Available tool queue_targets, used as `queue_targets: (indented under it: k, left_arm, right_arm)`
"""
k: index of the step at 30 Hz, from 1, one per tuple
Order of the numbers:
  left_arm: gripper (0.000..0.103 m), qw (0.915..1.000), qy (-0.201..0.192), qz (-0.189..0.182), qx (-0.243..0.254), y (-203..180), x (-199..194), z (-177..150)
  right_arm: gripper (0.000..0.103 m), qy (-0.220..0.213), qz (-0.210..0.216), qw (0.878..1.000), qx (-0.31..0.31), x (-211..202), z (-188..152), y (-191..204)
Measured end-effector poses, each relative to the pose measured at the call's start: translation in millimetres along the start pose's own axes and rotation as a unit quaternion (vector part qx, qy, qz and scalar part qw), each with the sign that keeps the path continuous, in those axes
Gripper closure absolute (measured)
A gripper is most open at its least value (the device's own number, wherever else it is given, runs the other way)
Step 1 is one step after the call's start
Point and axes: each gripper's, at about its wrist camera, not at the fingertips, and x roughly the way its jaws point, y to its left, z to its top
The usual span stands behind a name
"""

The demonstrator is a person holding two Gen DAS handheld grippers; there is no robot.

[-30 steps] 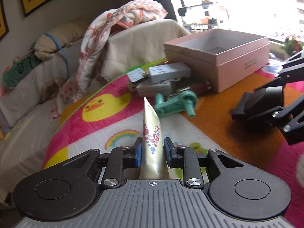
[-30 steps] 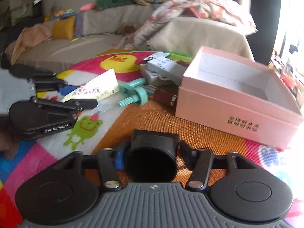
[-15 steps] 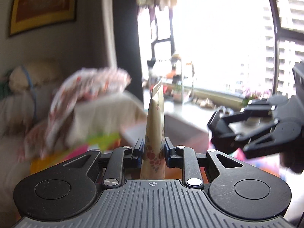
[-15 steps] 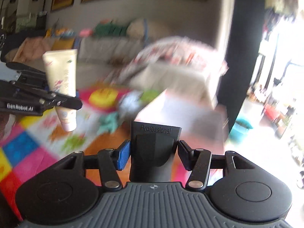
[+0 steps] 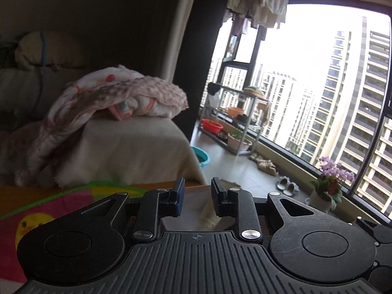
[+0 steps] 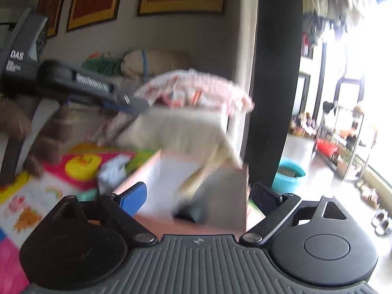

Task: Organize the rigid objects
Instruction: 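Drop the lotion tube into the pink box with the left gripper while the right drops the nozzle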

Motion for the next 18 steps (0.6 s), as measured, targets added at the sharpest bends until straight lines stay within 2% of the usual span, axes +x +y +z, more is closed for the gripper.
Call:
queue_targets:
  k: [5,11,15,18]
  left_arm:
    - [0.075,0.9983,0.033,0.043,-0.022,50,-17,-35]
    - [0.075,0.9935,0.078,0.073,0.039,60,-22,-68]
    - [0.075,0.9941,0.082,0.071,0.002,76,-11,-68]
    - [0.075,0.9959,0.066,0.061,0.009,76,-6,-64]
  right_arm:
    - [0.010,0.042,0.020,0.999,-0.014,15,-27,8]
    - [0.010,0.066,0.049,0.997,0.000,29,-29,15]
    - [0.010,0.060,0.059,0.996,-0.002,28,-27,25]
    - [0.010,0.059,0.066,0.996,-0.022,27,-29,37]
